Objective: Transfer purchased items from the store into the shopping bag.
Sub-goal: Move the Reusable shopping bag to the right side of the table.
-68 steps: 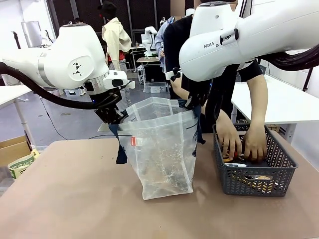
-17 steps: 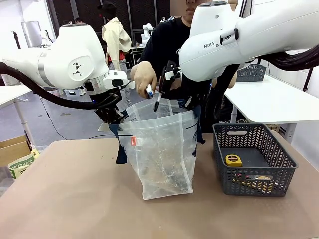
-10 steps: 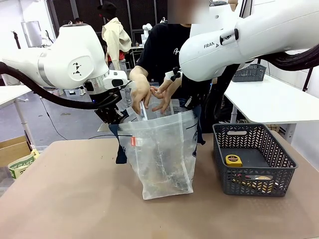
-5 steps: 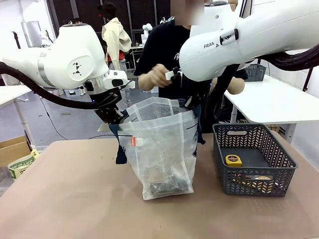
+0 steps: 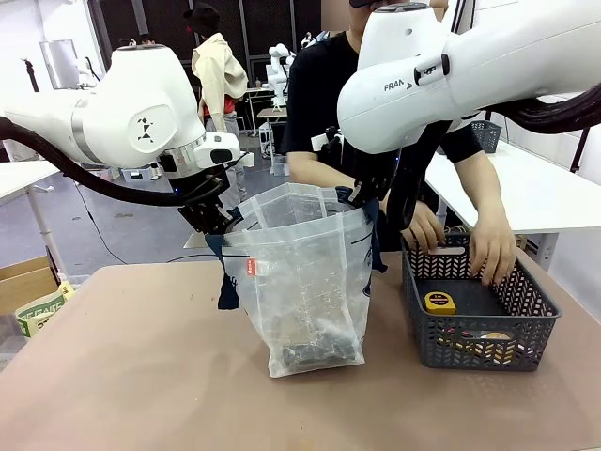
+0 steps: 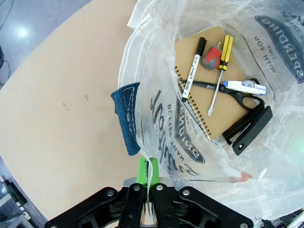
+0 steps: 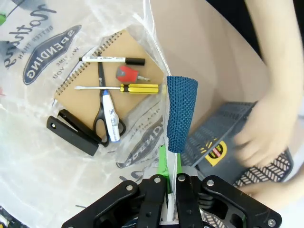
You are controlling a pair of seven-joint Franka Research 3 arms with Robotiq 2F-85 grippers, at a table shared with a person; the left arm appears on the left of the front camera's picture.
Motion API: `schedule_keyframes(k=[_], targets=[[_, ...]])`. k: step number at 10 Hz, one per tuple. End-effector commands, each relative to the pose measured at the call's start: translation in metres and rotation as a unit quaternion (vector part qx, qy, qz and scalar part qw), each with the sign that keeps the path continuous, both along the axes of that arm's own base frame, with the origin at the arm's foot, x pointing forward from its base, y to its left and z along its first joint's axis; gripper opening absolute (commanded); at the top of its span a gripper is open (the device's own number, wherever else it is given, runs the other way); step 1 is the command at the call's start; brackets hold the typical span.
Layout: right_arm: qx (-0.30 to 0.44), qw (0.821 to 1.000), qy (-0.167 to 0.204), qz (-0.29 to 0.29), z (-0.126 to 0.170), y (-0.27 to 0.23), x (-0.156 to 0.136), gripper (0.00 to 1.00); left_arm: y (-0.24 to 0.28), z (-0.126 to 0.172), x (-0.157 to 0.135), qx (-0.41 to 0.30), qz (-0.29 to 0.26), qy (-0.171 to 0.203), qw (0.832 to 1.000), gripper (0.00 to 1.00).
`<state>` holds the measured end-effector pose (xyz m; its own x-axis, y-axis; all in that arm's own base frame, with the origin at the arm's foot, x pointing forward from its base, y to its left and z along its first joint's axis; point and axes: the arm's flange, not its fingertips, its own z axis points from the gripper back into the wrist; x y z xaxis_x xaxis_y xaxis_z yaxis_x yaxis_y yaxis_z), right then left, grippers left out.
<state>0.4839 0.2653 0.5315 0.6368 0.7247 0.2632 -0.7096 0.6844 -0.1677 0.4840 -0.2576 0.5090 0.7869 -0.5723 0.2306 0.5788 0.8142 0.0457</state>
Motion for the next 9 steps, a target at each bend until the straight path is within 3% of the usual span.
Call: schedule_keyframes(k=[1, 9], targets=[[0.001, 1.000, -0.002, -0.001, 0.0020, -0.0012, 0.0000, 0.00, 0.0013, 0.0007, -0.0004, 0.000, 0.002, 0.000, 1.000, 0.00], [0.001, 1.000, -0.002, -0.001, 0.0020, -0.0012, 0.0000, 0.00, 0.0013, 0.0007, -0.0004, 0.000, 0.002, 0.000, 1.000, 0.00]])
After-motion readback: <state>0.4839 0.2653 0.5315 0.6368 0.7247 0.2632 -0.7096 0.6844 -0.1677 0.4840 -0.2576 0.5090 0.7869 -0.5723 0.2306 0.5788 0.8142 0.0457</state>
